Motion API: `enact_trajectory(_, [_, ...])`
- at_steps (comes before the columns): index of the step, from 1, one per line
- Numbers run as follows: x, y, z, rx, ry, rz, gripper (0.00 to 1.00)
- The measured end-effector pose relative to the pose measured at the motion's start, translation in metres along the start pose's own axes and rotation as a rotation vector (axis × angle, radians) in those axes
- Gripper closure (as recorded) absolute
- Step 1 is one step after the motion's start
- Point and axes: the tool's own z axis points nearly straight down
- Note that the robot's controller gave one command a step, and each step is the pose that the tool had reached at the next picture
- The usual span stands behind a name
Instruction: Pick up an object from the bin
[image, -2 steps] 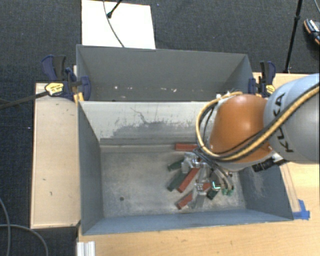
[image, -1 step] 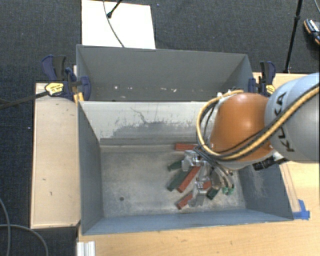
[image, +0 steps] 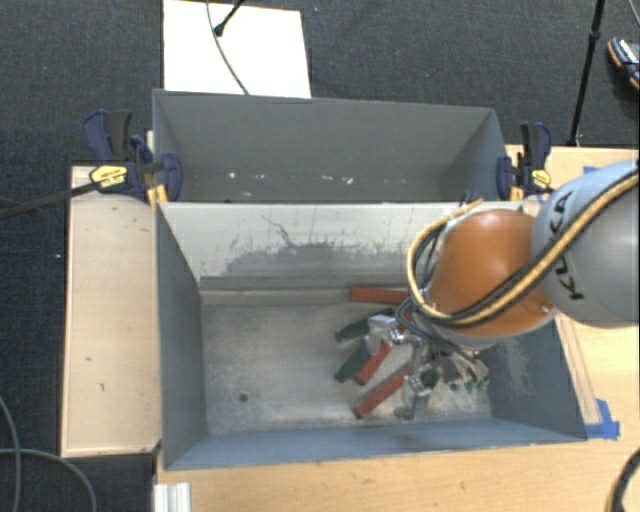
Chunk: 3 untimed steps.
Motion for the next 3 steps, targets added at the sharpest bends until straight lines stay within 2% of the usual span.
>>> enact_trajectory(1, [0.010, -0.037, 0.057, 0.000, 0.000, -0.070, 0.00])
enact_trajectory(2, [-0.008, -0.036, 0.058, -0.001, 0.007, -0.230, 0.00])
enact_trajectory(3, [0.004, -0.037, 0.057, -0.002, 0.007, -0.093, 0.00])
